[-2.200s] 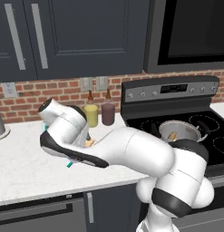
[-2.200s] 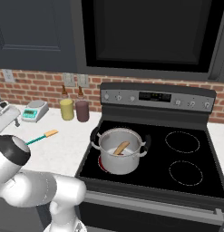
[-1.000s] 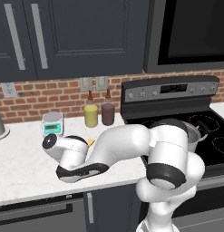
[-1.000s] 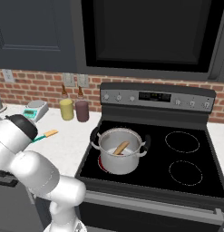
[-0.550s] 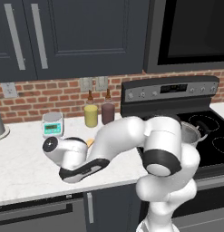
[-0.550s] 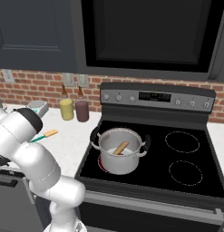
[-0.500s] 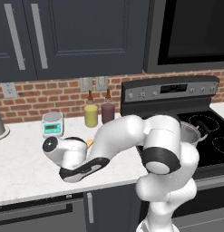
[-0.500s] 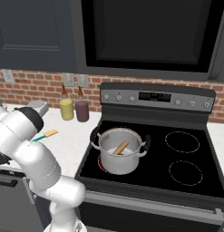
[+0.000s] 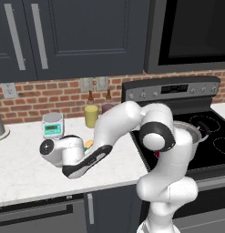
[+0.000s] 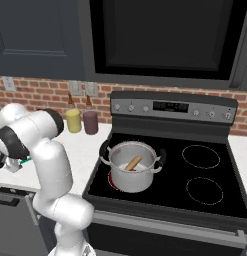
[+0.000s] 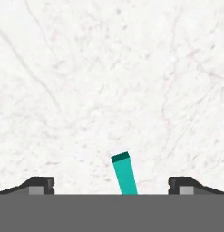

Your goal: Put the tomato and sweet potato in the pot. Retrieve the spatula and lightly stir the vegetables in the pot.

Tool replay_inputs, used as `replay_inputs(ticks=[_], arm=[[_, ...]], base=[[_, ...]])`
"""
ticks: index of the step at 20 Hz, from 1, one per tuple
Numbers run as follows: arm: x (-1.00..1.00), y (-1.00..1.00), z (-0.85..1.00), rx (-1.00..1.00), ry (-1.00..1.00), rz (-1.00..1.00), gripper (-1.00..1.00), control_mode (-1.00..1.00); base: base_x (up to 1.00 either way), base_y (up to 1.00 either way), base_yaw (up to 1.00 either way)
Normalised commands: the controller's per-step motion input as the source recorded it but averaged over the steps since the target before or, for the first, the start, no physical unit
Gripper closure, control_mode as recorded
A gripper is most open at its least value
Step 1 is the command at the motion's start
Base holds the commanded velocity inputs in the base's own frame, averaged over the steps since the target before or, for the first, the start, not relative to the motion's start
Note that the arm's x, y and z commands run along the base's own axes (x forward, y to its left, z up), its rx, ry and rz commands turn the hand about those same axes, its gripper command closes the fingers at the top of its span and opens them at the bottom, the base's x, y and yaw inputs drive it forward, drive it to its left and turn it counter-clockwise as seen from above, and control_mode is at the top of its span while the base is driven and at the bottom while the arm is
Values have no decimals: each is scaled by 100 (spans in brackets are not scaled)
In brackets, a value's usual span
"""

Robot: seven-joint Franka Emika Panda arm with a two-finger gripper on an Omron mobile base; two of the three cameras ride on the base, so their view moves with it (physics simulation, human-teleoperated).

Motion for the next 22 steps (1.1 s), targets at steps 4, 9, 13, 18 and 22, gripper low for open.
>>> replay_inputs(ticks=[4, 9, 13, 18, 22], arm=[[12, 6, -4, -20, 0, -3, -100, -100], [15, 2, -4, -17, 0, -2, -100, -100], [23, 10, -3, -13, 0, 0, -100, -100], [8, 1, -11, -13, -1, 0, -100, -100], [-1, -25, -27, -11, -5, 0, -100, -100]], base=[[0, 0, 0], [0, 0, 0], [0, 0, 0], [0, 0, 0], [0, 0, 0]])
